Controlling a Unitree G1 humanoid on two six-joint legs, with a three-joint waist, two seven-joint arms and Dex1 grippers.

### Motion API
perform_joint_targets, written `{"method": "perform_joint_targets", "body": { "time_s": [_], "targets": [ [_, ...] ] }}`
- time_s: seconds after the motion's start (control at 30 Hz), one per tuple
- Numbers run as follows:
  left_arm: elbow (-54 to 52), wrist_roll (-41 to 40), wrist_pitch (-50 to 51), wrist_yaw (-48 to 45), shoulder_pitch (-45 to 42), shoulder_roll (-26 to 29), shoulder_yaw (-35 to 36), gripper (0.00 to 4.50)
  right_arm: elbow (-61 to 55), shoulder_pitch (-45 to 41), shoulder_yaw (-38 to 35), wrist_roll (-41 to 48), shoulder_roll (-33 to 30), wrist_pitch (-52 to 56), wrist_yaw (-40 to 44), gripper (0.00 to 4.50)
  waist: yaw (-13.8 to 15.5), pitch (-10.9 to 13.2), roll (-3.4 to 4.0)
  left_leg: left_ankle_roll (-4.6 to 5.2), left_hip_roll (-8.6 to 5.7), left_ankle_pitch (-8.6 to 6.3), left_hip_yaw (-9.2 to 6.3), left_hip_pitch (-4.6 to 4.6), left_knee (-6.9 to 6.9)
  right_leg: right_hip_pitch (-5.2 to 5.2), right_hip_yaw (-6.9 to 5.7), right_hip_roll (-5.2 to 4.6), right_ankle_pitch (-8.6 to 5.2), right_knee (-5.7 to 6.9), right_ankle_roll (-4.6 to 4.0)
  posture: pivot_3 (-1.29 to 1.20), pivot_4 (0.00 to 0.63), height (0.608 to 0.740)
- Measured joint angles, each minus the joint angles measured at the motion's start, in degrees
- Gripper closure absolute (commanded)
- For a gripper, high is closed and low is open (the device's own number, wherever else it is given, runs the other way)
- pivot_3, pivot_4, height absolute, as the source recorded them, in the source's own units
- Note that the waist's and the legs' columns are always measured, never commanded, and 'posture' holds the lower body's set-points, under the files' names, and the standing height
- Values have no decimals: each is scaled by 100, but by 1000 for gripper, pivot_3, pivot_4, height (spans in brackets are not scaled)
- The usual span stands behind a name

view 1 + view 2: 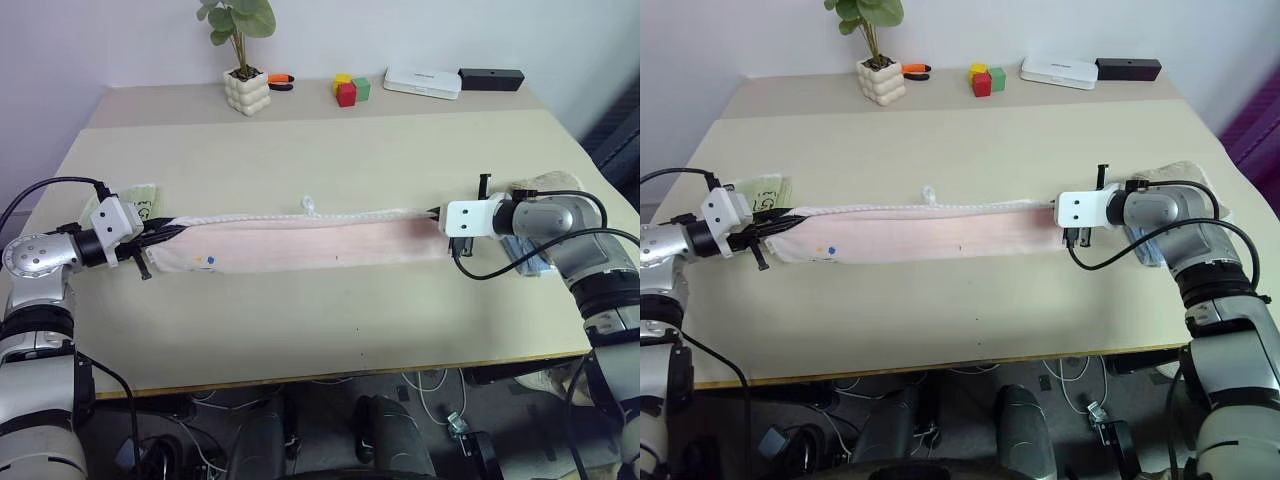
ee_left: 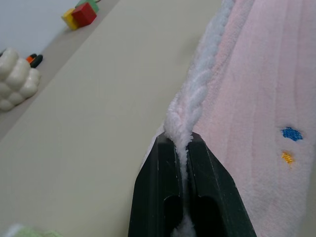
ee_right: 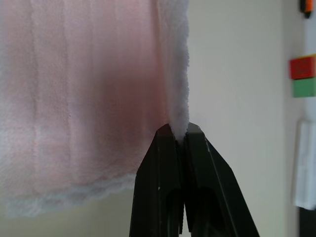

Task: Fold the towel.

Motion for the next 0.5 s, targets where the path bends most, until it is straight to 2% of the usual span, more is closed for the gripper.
{"method": "perform_joint_targets", "body": {
  "time_s": [0.5],
  "targets": [
    [611, 663, 101, 1020, -448, -313, -219, 4500, 1002, -315, 216, -573, 347, -272, -614, 4480, -21, 0, 1, -1, 0, 1, 1, 1, 0, 1, 0, 2, 0, 2, 1, 0, 150, 740]
  ]
}}
